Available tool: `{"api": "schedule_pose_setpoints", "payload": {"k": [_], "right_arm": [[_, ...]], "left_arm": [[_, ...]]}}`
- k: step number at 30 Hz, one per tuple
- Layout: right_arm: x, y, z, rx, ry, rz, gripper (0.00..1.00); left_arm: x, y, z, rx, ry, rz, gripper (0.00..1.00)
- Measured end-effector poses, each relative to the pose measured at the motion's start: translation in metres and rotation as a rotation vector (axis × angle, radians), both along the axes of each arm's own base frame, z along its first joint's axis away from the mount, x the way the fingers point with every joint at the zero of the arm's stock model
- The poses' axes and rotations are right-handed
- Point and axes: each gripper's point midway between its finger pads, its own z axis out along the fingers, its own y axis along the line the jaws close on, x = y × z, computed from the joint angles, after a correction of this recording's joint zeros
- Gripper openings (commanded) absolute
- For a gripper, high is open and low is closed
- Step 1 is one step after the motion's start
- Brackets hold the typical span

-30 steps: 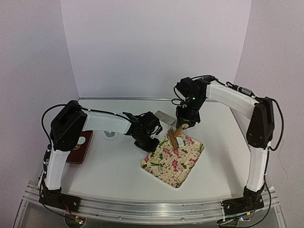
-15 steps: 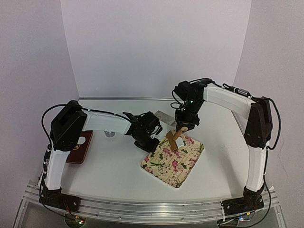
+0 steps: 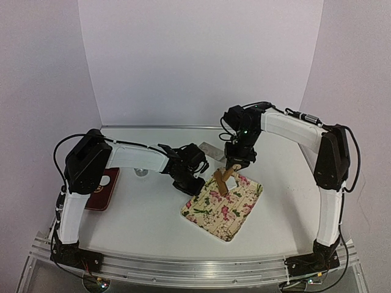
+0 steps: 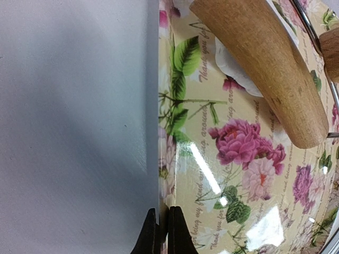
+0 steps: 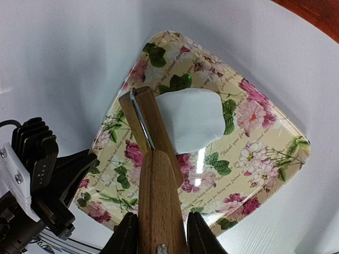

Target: Roll out the dumpling wrappers from the dough

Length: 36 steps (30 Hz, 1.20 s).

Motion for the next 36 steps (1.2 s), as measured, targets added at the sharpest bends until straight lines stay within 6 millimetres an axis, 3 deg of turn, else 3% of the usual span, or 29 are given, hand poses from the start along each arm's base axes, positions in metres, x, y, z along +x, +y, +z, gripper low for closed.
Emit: {"api": "schedule_pose_setpoints", "payload": {"k": [14, 36], "right_arm": [[0.004, -0.006, -0.010, 0.046, 0.034, -0.042, 0.00], [0.009, -0.033, -0.024, 0.303, 0.130, -0.144, 0.00]], "left_arm": [[0.000, 0.001, 0.000, 0.002, 0.003, 0.021, 0.00], [0.001, 0.002, -0.002, 0.002, 0.006, 0.052, 0.00]]}}
